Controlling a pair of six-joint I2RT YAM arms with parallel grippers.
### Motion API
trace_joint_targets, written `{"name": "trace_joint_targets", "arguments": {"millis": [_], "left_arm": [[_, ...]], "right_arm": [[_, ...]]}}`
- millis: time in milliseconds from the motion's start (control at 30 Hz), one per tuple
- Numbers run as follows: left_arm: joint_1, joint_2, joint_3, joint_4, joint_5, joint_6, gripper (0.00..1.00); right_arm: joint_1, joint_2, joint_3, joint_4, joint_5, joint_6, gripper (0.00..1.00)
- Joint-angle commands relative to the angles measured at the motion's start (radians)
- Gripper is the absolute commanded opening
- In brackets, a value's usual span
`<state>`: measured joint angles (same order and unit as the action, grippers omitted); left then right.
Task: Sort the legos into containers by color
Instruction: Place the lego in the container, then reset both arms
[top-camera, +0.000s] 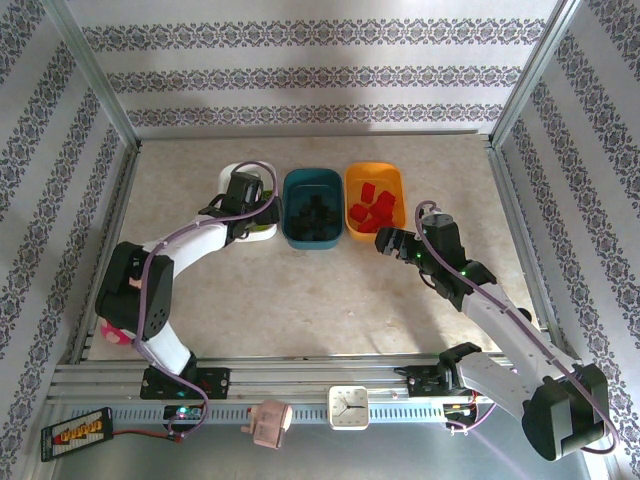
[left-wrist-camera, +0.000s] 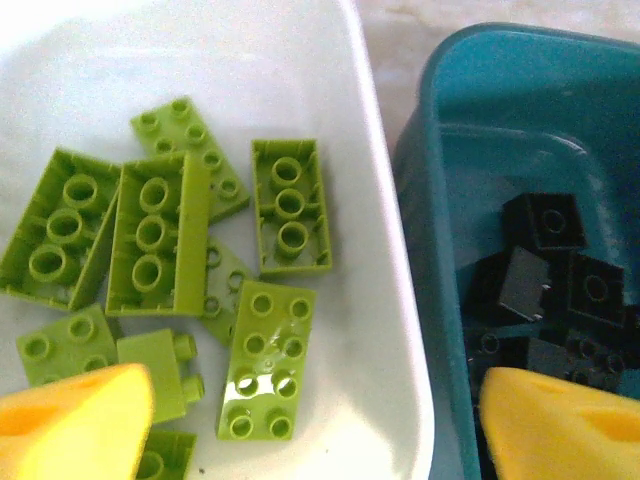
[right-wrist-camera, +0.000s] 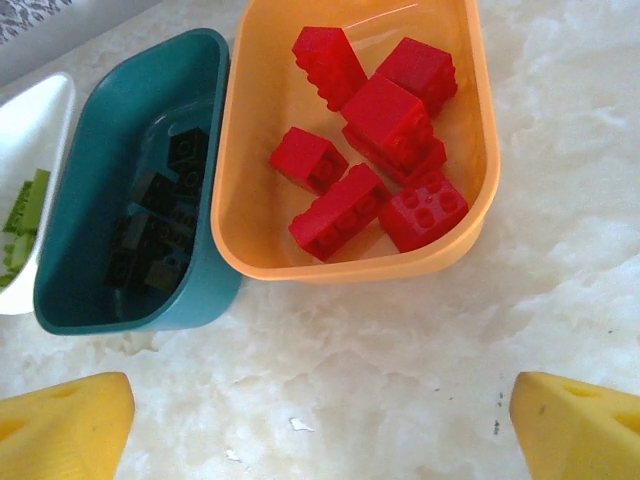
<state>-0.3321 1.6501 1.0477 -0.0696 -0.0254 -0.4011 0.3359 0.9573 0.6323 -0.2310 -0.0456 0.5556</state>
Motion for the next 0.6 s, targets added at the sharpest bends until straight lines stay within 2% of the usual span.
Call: {"name": "trace_joint_targets", "arguments": {"millis": [0, 200, 333, 433, 567], "left_arm": [[0.012, -0.118, -0.054, 0.088, 0.001, 0.005, 1.00], [0.037, -0.338, -0.225, 0.181, -0.124, 0.124, 1.00], [0.048, -0.458, -0.414, 0.395, -0.249, 0.321, 1.00], [0.056, -0.446, -0.497, 0.518, -0.360, 0.427, 0.99], [0.109, -0.318, -0.522, 0.599, -0.367, 0.482, 1.00]], "right_arm": [[-0.006, -0.043, -0.016, 0.022, 0.014, 0.002, 0.98], [-0.003, -0.099, -0.023, 0.028, 0.126, -0.007, 0.98], [0.001, -0.141, -0.063, 0.067, 0.282, 0.026, 0.98], [0.002, -0.169, -0.120, 0.153, 0.322, 0.000, 0.98], [0.002, -0.168, -0.123, 0.173, 0.346, 0.002, 0.98]]}}
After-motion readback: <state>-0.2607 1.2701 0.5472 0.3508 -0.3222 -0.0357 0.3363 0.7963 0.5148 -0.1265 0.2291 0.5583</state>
